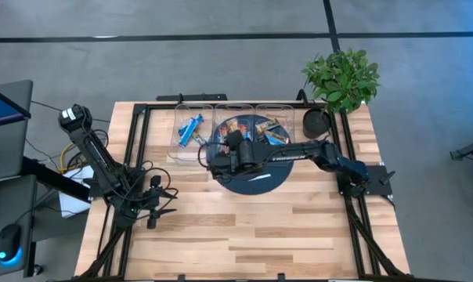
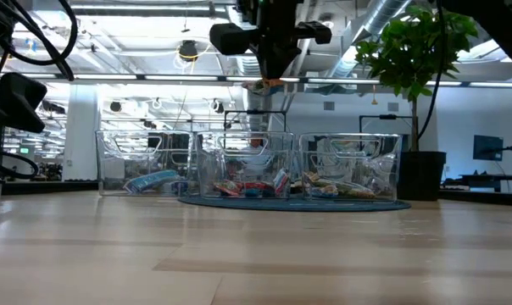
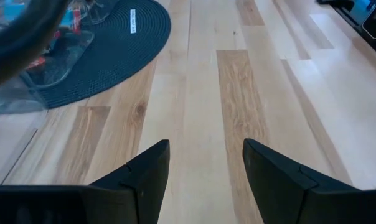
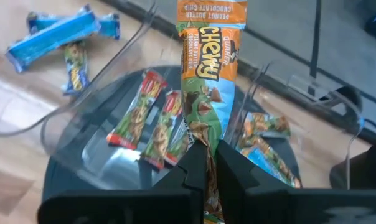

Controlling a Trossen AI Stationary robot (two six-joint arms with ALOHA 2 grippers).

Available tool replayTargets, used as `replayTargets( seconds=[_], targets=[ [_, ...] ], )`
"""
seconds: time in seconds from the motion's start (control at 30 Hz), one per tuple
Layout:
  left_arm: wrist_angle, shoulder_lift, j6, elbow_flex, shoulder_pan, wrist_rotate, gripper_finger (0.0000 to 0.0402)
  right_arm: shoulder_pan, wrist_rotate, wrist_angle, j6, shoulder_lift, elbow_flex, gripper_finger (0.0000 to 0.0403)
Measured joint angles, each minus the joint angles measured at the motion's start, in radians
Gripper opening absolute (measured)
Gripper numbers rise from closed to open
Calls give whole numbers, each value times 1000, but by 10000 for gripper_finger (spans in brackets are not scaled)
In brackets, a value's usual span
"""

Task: Pick and place Granola Bars by type
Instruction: Put the orange granola bar into the right transparent bin

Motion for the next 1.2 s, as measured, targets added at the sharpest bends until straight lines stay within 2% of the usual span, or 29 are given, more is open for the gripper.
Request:
replayTargets(
  seconds=[0.2,0.27,0.43,0.63,0.73,0.9,1.07,1.2],
  targets=[
    [0,0,-26,0,0,21,199,-2,69,1,0,0,-7,6],
    [0,0,-37,0,0,30,199,-2,76,2,5,-18,-51,4],
    [0,0,-45,0,-19,35,199,-1,80,-2,127,-144,-292,6],
    [8,0,-42,0,-39,-19,199,3,118,0,349,-352,-602,9],
    [7,0,-34,0,-38,-52,199,-9,115,36,400,-417,-718,10],
    [40,-1,32,0,-38,-130,199,-39,91,168,351,-455,-837,12],
    [102,-2,98,0,-38,-199,199,-87,80,202,344,-437,-880,13],
    [135,-2,127,0,-38,-205,199,-114,54,297,253,-437,-913,13]
  ],
)
